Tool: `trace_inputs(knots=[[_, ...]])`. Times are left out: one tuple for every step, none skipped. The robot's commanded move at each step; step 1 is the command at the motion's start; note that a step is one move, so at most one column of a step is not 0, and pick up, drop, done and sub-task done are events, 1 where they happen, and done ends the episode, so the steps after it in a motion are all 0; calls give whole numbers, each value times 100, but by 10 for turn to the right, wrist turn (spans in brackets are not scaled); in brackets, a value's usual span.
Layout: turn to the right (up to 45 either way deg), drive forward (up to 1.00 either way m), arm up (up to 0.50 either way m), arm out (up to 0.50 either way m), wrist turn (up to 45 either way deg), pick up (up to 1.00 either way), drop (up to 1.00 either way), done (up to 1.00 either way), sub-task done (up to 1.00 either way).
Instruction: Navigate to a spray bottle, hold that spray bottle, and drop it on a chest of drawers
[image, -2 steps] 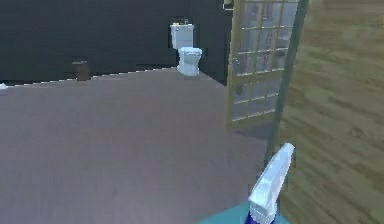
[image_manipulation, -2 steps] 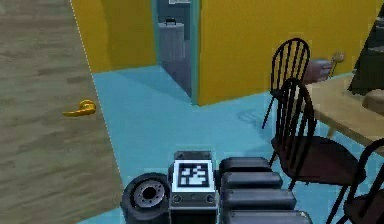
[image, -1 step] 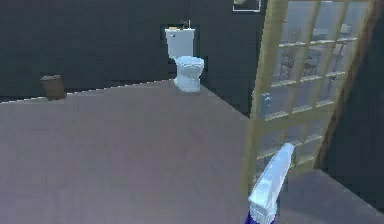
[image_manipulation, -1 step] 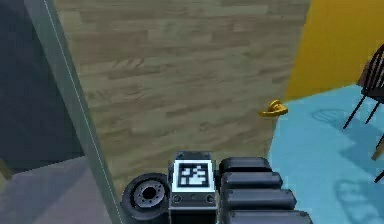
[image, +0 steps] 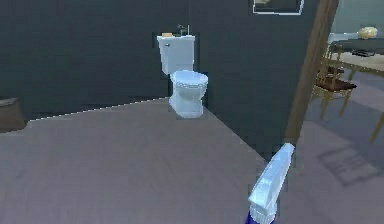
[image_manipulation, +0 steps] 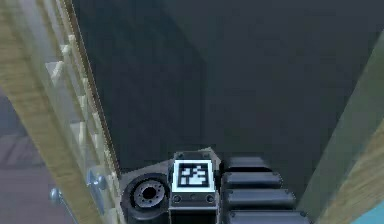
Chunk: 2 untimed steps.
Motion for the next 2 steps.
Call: trace_inputs(knots=[[0, 30, 0, 0, 0, 0, 0, 0, 0], [210, 0, 0, 0, 0, 0, 0, 0, 0]])
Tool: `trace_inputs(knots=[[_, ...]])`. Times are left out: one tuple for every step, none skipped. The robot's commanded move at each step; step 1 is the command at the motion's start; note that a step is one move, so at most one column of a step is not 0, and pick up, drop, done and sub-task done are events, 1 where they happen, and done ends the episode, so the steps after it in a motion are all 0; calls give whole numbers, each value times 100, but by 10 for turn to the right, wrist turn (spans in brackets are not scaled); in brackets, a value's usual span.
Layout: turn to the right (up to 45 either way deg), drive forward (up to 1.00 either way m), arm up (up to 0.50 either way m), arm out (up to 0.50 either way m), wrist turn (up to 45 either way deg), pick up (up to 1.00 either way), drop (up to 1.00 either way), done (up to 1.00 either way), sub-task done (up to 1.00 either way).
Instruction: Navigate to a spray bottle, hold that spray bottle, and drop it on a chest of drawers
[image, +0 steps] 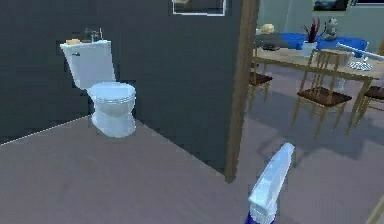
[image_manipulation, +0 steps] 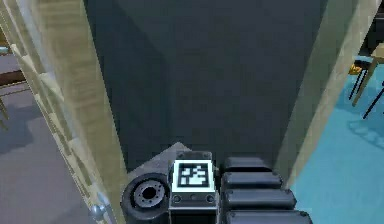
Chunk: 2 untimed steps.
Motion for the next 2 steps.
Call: trace_inputs(knots=[[0, 25, 0, 0, 0, 0, 0, 0, 0], [420, 0, 0, 0, 0, 0, 0, 0, 0]])
